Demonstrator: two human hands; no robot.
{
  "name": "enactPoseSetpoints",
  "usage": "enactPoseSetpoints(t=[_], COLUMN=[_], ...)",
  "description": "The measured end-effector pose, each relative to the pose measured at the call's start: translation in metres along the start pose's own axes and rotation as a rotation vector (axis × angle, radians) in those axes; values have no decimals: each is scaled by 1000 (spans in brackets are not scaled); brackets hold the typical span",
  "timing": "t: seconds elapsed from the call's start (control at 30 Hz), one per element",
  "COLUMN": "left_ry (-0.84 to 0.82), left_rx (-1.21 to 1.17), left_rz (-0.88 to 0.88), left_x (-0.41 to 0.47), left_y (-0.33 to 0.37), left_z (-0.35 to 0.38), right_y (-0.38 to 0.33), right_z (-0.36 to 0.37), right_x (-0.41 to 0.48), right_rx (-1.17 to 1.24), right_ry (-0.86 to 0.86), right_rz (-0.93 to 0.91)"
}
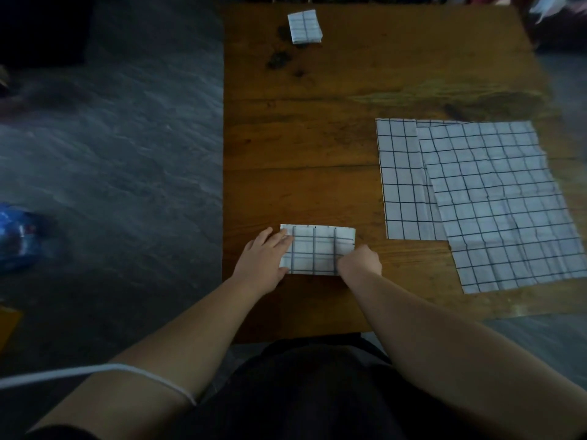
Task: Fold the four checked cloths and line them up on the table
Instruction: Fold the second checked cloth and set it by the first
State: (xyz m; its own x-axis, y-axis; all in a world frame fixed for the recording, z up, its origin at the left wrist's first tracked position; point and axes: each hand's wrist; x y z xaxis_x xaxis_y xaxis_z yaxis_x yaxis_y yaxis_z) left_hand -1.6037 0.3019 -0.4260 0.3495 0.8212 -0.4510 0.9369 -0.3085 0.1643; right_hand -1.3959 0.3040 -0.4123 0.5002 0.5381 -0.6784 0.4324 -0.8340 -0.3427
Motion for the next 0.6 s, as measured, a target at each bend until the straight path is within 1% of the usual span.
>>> enactPoseSetpoints(t=[0.07, 0.13, 0.2, 0.27, 0.3, 0.37, 0.47, 0.6], left_ry=[-3, -12, -12, -11, -12, -11, -23, 8], left_rx=[8, 12, 17, 17, 14, 8, 4, -29], left_rz=[9, 20, 28, 28, 26, 26, 30, 41], left_x=[0, 1, 2, 2, 2, 2, 2, -2], left_y=[-3, -6, -8, -9, -9, -9, -8, -9], left_z=[1, 3, 5, 7, 8, 7, 4, 3], right_y=[-1, -5, -7, -6, -6, -5, -3, 3], right_z=[2, 2, 1, -4, -6, -10, -9, 1], right_x=[1, -6, -12, -20, -24, -34, -53, -71], right_rx=[-16, 28, 142, 314, 386, 456, 402, 205], right_ry=[-8, 2, -4, -29, -44, -72, -124, -226], right_rz=[0, -1, -14, -27, -47, -130, -317, -542])
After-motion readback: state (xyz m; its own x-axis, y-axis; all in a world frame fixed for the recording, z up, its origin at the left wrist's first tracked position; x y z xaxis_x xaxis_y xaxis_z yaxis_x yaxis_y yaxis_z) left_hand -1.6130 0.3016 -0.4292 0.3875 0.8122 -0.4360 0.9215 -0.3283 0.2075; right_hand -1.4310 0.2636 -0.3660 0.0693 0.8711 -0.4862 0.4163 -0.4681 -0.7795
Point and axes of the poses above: each hand's wrist, its own x-axis towards the middle knuckle, its own z-axis out of the palm, y = z × x, and after that the axes turned 11 degrees about x, right-handed
